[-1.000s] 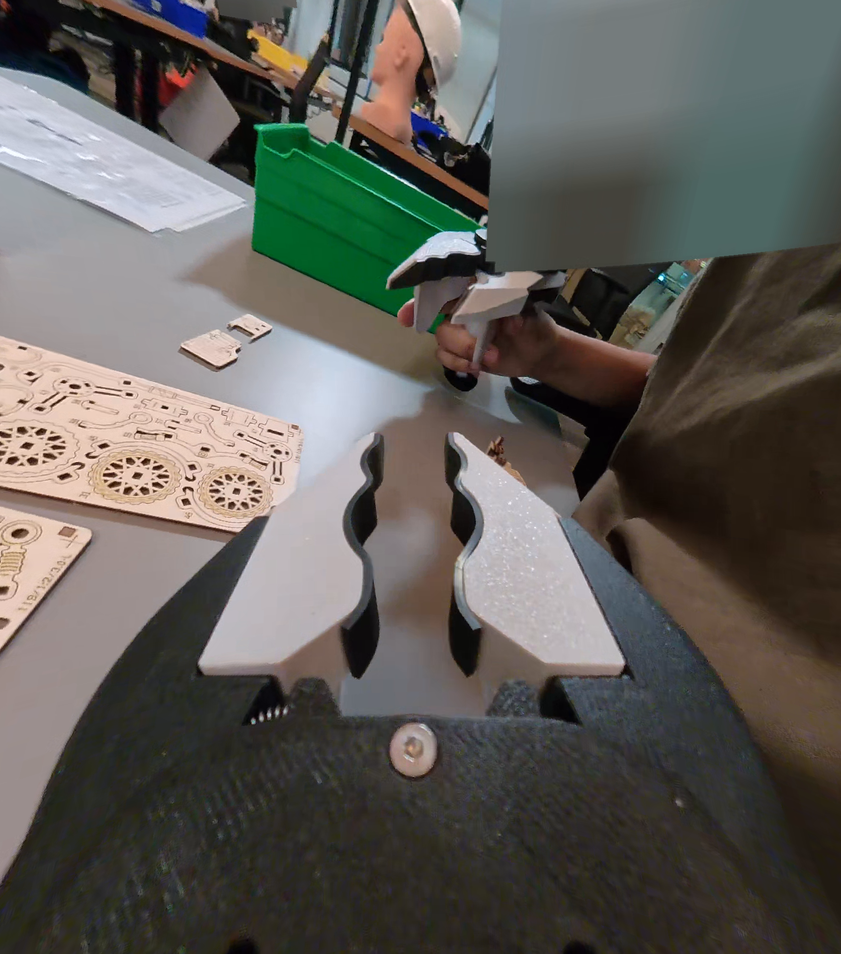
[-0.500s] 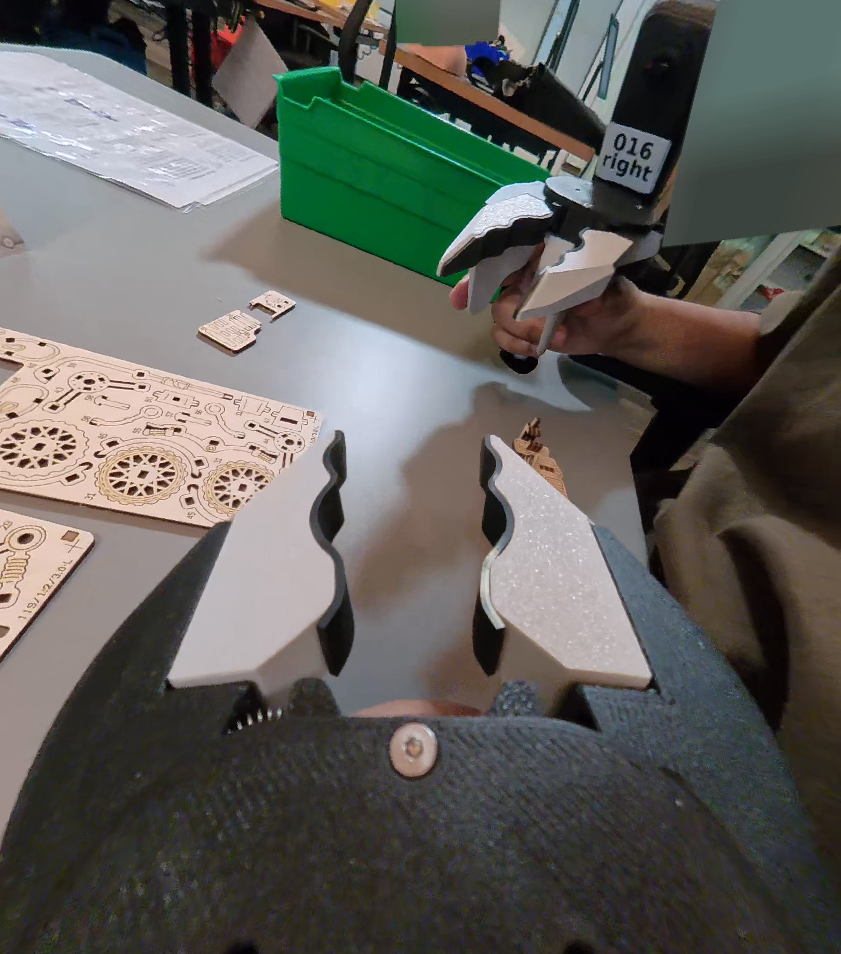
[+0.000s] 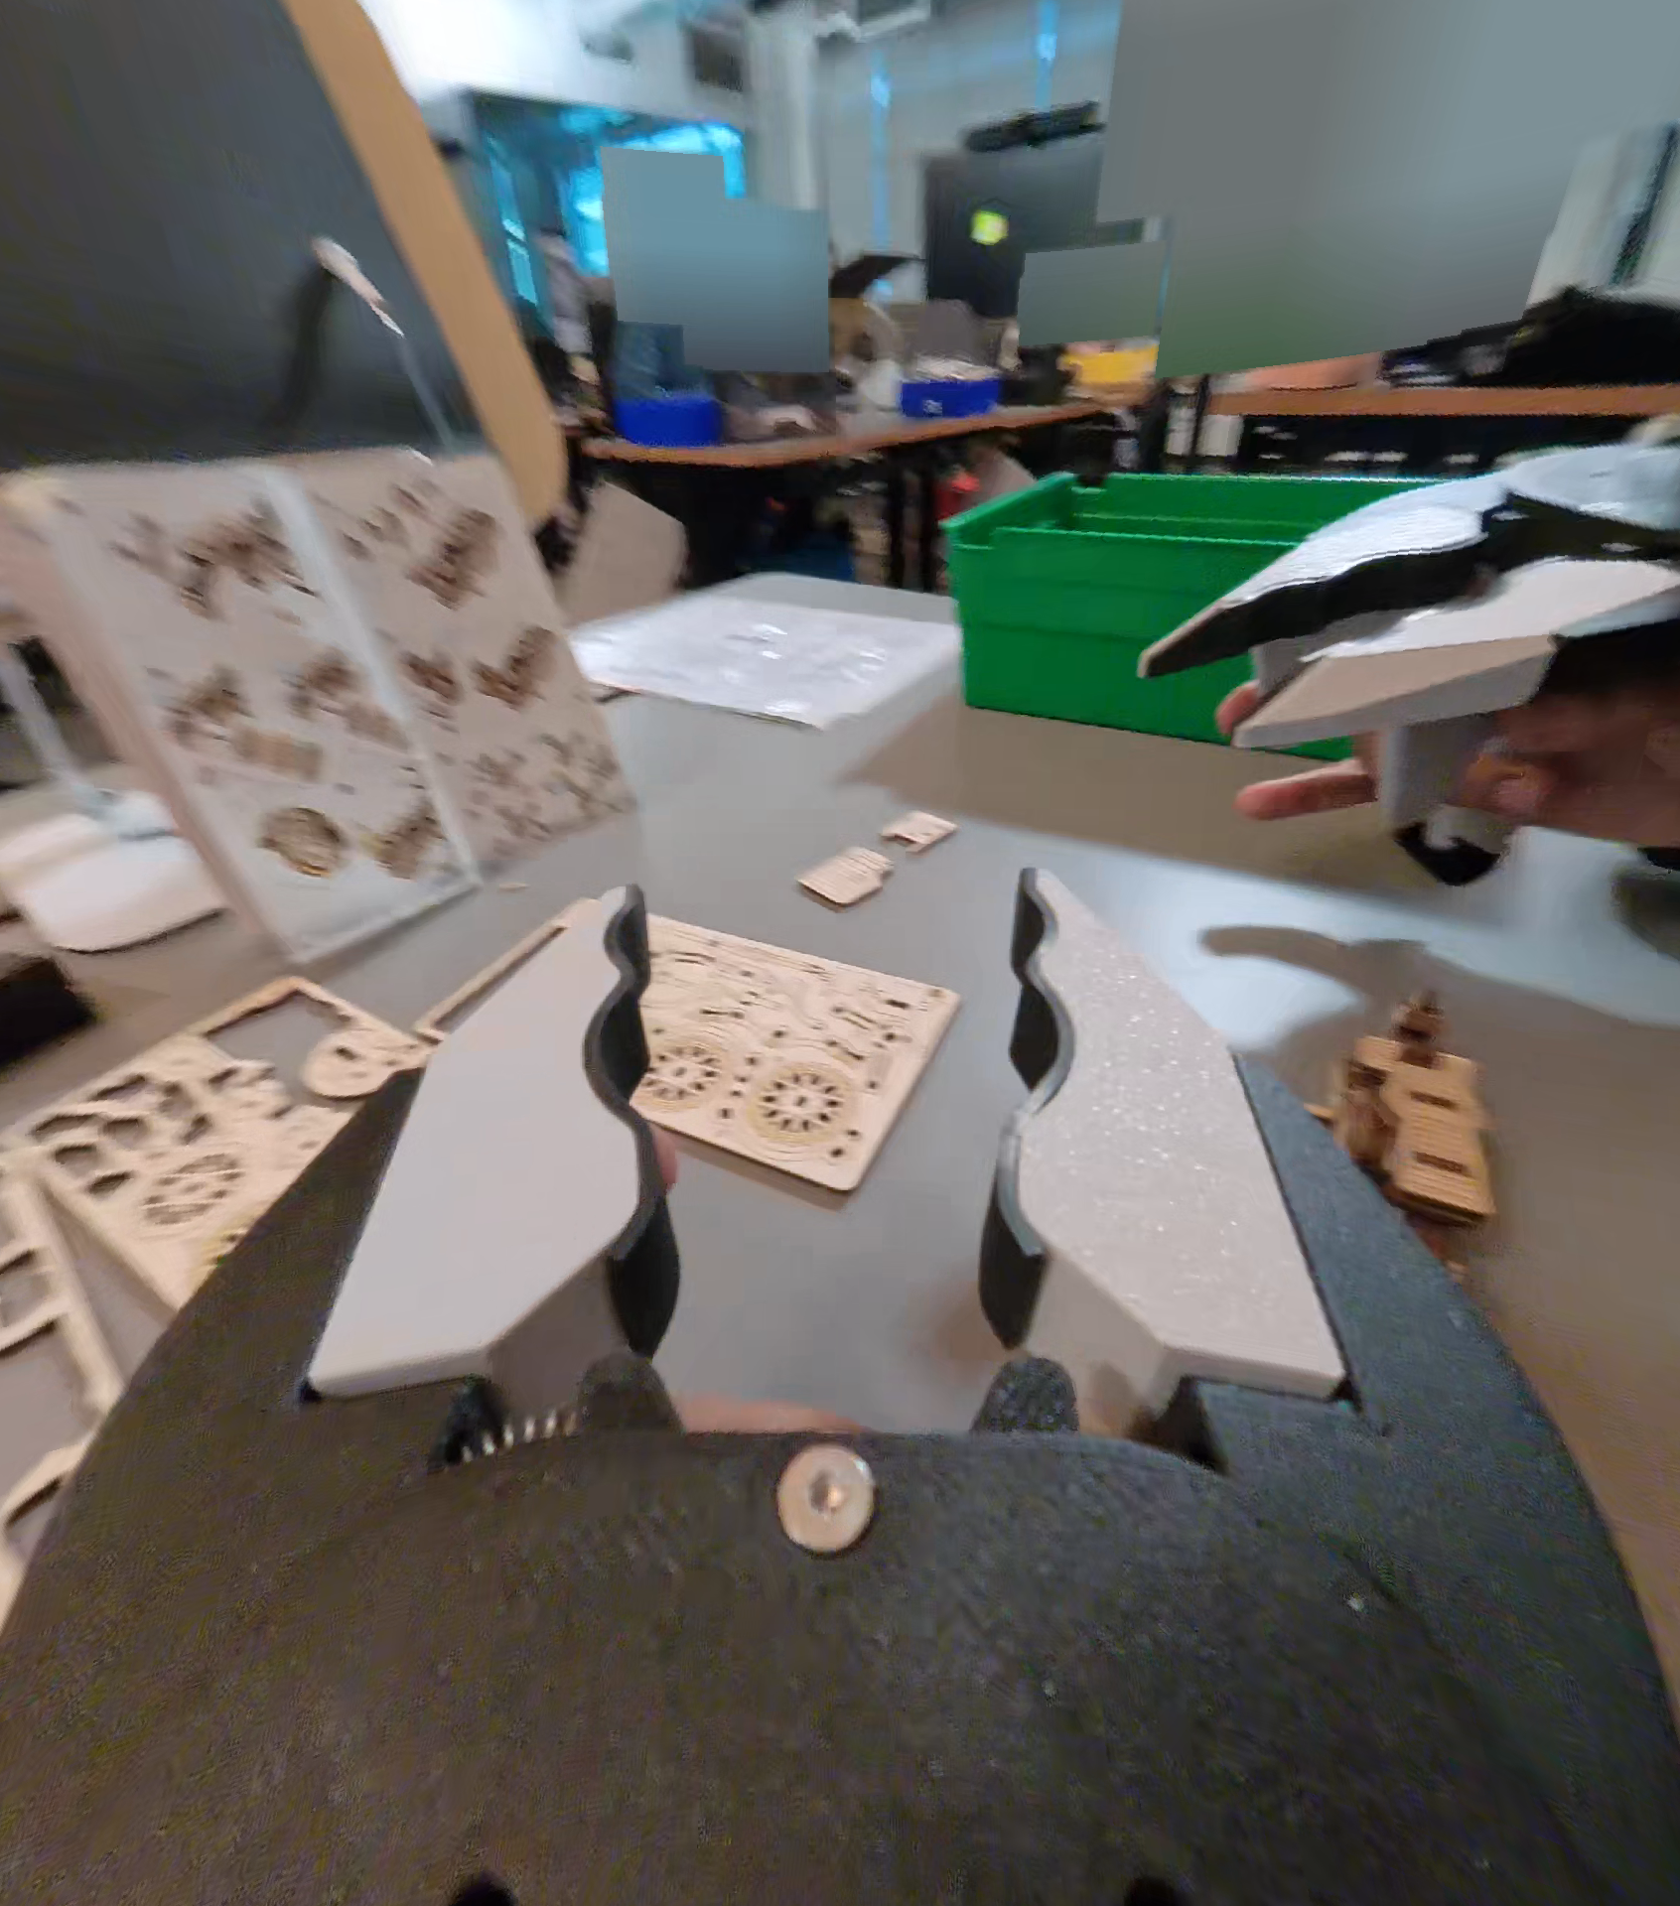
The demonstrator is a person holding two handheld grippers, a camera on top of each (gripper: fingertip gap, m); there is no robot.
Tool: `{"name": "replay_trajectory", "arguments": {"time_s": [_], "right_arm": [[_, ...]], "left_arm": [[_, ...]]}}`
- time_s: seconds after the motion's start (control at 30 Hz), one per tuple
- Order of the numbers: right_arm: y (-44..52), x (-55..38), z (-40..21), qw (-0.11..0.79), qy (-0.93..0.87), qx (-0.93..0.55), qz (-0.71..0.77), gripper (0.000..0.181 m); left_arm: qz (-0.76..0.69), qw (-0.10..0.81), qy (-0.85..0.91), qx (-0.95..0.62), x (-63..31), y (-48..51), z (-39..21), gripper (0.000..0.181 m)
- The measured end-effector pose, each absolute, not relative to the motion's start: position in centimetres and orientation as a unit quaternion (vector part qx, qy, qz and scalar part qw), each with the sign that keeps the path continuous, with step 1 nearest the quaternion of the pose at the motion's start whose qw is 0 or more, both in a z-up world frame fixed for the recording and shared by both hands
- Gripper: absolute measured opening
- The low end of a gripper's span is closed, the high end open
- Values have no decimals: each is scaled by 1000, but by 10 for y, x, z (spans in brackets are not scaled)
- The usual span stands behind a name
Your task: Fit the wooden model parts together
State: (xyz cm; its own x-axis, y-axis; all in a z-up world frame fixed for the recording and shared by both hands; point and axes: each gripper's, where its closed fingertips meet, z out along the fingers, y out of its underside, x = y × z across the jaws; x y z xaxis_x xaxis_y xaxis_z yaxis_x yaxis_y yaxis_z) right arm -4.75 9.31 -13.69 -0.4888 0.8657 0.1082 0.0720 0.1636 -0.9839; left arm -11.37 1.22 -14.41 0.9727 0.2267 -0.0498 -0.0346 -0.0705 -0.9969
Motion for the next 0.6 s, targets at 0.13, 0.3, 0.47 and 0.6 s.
{"name": "replay_trajectory", "arguments": {"time_s": [0.13, 0.3, 0.47, 0.6], "right_arm": [[107, -61, -144, 413, -663, -381, 496, 40], [123, -98, -158, 452, -626, -444, 456, 10], [117, -123, -155, 433, -624, -451, 469, 6], [125, -154, -136, 468, -637, -439, 427, 8]], "left_arm": [[121, 663, -86, -733, -121, 12, -147, 62], [126, 665, -159, -719, -153, 33, -140, 46], [131, 646, -152, -736, -186, 66, -132, 54], [86, 635, -191, -743, -203, 81, -128, 19]]}}
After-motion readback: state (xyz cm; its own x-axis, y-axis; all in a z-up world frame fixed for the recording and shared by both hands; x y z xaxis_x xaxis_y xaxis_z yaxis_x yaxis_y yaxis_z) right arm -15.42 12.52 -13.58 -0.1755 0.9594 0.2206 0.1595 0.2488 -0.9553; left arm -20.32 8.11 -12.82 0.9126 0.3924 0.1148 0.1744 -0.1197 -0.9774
